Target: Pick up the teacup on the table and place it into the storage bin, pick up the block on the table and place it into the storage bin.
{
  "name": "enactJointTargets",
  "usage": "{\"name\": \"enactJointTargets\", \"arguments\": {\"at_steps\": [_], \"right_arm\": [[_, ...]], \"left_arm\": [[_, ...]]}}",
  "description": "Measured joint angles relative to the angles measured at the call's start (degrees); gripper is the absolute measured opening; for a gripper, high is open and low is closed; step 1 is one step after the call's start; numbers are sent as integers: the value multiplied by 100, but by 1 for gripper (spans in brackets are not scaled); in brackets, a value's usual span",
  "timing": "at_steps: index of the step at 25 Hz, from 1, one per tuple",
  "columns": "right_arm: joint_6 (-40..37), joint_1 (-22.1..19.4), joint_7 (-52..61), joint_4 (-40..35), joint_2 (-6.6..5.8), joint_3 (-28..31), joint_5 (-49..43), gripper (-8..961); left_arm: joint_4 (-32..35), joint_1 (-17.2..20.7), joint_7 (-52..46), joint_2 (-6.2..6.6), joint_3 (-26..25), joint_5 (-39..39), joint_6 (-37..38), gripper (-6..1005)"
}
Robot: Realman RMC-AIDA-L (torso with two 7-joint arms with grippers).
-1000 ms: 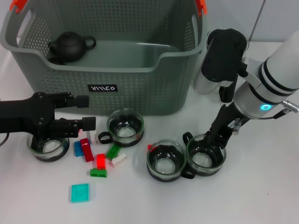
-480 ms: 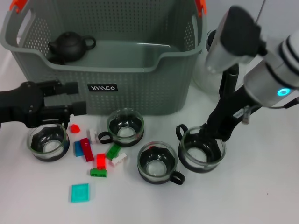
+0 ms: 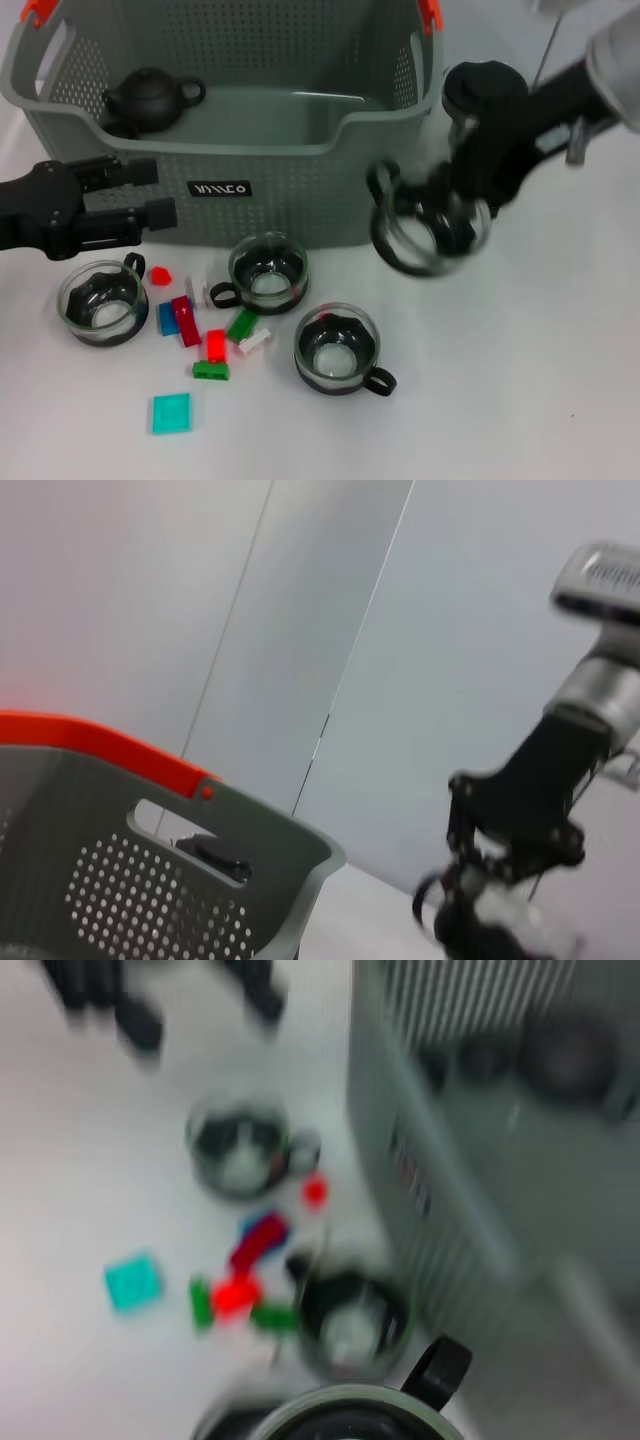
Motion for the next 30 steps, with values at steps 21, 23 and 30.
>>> {"name": "enactJointTargets", "arguments": {"at_steps": [21,23,30], "right_arm": [[3245,592,120,714,-107,1006,649,53],[3589,785,33,1337,-180,972,587,53],[4908,1521,-548,3606,-337,953,531,53]], "left_arm": [[-174,201,96,-36,-72,-560,37,794],[-216,205,125,-37,-72,-601,25,794],[-333,224,132,-38,-73,-689,16,794]]}}
